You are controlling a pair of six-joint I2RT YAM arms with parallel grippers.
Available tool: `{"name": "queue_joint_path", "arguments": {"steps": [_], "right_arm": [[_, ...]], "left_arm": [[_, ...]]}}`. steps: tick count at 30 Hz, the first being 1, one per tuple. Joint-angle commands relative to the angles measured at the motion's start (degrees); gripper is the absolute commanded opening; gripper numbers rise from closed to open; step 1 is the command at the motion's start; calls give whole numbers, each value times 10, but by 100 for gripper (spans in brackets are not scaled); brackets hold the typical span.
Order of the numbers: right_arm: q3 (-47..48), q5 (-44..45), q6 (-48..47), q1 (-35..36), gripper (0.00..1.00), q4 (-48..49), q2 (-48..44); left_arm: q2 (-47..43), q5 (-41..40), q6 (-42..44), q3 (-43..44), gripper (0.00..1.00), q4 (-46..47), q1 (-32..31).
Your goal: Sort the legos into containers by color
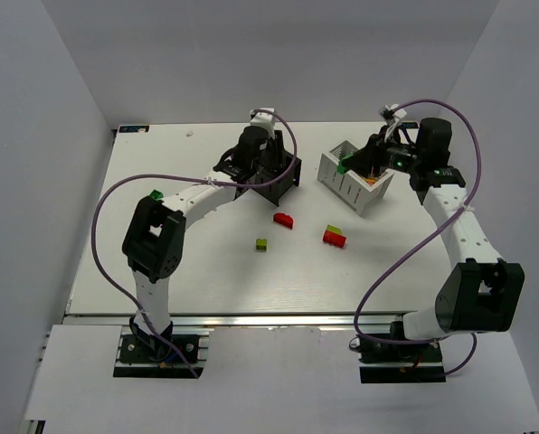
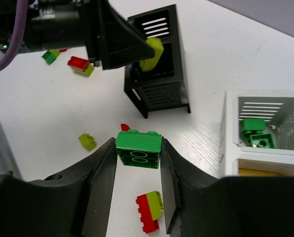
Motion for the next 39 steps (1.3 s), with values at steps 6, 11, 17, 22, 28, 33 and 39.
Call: {"name": "queue_joint_path", "arguments": {"steps": [6, 11, 17, 22, 28, 33, 39], "right_arm": [[80, 87, -32, -1, 0, 27, 62], [120, 120, -43, 0, 0, 39, 97], [169, 170, -64, 5, 0, 31, 155], [171, 222, -84, 24, 0, 39, 181], [171, 258, -104, 30, 0, 56, 215], [194, 267, -130, 31, 0, 49, 247], [186, 267, -145, 30, 29, 45, 253]], "left_arm": [[-26, -21, -12, 2, 71, -16, 1], [-82, -22, -25, -23, 72, -18, 1], [-223, -38, -57, -175, 72, -21, 1], [-382, -52, -105, -318, 88, -52, 1], [-519, -64, -175, -457, 96, -74, 1], [-588, -71, -214, -515, 98, -88, 1], [-630, -70, -231, -555, 98, -96, 1]]}}
